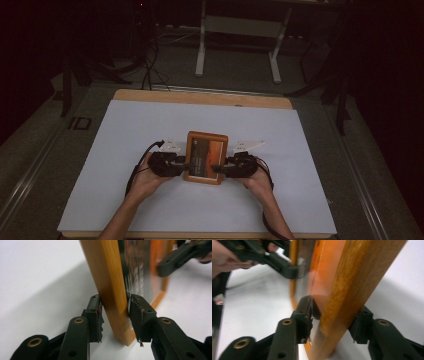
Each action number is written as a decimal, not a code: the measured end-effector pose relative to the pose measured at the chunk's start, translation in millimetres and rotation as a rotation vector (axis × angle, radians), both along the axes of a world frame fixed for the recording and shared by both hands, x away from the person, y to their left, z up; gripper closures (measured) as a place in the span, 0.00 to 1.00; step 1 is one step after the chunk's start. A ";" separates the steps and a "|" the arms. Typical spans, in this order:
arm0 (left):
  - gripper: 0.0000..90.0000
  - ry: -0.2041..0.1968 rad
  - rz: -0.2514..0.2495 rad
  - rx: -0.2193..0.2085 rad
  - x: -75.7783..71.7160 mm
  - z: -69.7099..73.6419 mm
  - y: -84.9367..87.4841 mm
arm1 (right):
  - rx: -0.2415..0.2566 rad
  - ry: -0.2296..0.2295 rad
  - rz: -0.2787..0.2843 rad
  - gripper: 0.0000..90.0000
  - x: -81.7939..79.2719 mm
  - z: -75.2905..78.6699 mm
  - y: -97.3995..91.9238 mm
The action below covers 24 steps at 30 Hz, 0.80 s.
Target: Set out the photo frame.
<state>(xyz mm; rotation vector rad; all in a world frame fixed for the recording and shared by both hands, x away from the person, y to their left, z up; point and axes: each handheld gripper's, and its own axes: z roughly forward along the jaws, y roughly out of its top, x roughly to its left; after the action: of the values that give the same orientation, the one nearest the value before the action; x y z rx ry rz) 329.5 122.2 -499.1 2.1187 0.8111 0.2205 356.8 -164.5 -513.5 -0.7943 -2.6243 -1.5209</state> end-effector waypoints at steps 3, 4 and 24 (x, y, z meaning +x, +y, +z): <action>0.71 0.003 0.000 0.003 -0.2 -0.2 0.5 | -0.009 -0.007 0.003 0.65 -0.4 0.9 0.6; 0.71 0.004 0.000 0.004 -0.3 -0.1 0.7 | -0.012 -0.011 0.007 0.65 -0.4 1.3 1.1; 0.71 0.048 -0.011 -0.014 -5.5 -1.3 1.2 | -0.044 -0.046 -0.003 0.54 2.4 3.3 3.9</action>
<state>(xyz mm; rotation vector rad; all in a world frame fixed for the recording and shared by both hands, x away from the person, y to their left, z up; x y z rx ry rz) 324.0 123.4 -500.4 2.1224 0.8261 0.1580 359.2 -160.6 -510.2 -0.7753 -2.6996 -1.5044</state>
